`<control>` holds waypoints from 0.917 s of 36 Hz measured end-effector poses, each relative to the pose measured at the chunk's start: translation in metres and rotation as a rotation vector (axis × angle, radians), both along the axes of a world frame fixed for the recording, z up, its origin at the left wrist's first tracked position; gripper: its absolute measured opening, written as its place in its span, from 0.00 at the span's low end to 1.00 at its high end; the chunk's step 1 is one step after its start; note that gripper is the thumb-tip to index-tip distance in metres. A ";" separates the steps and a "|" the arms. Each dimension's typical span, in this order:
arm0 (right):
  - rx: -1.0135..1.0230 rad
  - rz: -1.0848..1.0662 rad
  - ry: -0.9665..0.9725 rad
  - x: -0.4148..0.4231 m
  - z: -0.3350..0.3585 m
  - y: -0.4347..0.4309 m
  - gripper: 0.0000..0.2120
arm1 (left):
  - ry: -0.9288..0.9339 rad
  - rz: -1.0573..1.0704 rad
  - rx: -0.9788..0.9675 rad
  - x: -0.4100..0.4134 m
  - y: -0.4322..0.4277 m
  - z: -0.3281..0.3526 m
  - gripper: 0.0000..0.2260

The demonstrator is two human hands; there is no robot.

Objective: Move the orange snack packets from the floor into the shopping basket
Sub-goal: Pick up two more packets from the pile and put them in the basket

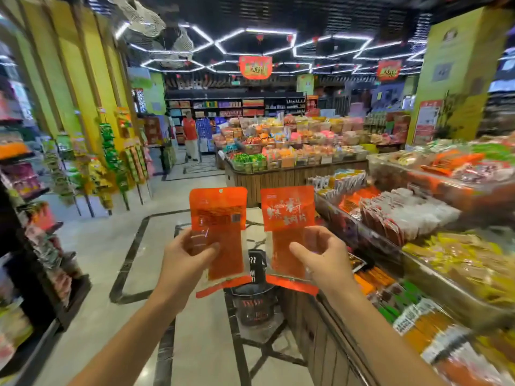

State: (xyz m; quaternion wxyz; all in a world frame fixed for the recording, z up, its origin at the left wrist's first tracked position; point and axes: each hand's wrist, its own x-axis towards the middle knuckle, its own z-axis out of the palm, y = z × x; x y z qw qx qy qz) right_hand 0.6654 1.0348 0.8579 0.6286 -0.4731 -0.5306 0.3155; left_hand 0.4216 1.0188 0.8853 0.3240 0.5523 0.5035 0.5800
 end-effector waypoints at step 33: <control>-0.081 0.104 -0.005 0.014 -0.053 0.539 0.11 | 0.003 0.132 -0.212 0.016 0.527 -0.073 0.12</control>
